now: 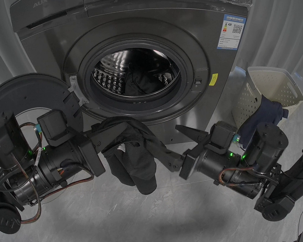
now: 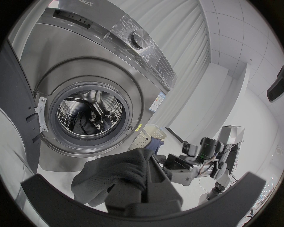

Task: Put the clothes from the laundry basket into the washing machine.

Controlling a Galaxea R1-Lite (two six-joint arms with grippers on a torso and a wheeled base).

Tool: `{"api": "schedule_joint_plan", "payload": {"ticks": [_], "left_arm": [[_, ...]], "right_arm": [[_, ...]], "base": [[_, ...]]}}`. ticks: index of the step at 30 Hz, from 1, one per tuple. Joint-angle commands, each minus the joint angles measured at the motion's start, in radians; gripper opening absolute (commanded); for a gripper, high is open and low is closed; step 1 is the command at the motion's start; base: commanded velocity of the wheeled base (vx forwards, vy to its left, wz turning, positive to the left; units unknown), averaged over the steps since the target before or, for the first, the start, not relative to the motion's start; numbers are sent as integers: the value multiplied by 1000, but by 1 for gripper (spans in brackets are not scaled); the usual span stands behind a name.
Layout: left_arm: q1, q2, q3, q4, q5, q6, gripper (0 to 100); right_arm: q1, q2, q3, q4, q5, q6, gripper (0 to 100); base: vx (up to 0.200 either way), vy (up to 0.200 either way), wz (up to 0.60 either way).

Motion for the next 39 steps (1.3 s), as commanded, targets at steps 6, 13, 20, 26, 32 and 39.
{"api": "schedule_joint_plan", "payload": {"ticks": [6, 13, 20, 26, 32, 39], "left_arm": [[-5, -33, 22, 5, -10, 1, 0], [-10, -30, 2, 4, -11, 1, 0], [-4, -30, 8, 2, -11, -1, 0], [-8, -24, 17, 2, -11, 1, 0], [-11, -19, 29, 2, -13, 2, 0], [-11, -18, 31, 2, -14, 2, 0]], "right_arm": [[-64, 70, -127, 4, -7, -4, 100], [-44, 120, -105, -1, -9, -5, 100], [-16, 145, -118, -4, -9, -5, 100], [16, 145, -134, -6, -9, -8, 100], [24, 180, -179, -26, -4, -8, 100], [33, 191, -196, -42, -6, -8, 0]], "base": [[0, 0, 0], [0, 0, 0], [0, 0, 0], [0, 0, 0], [0, 0, 0], [0, 0, 0]]}}
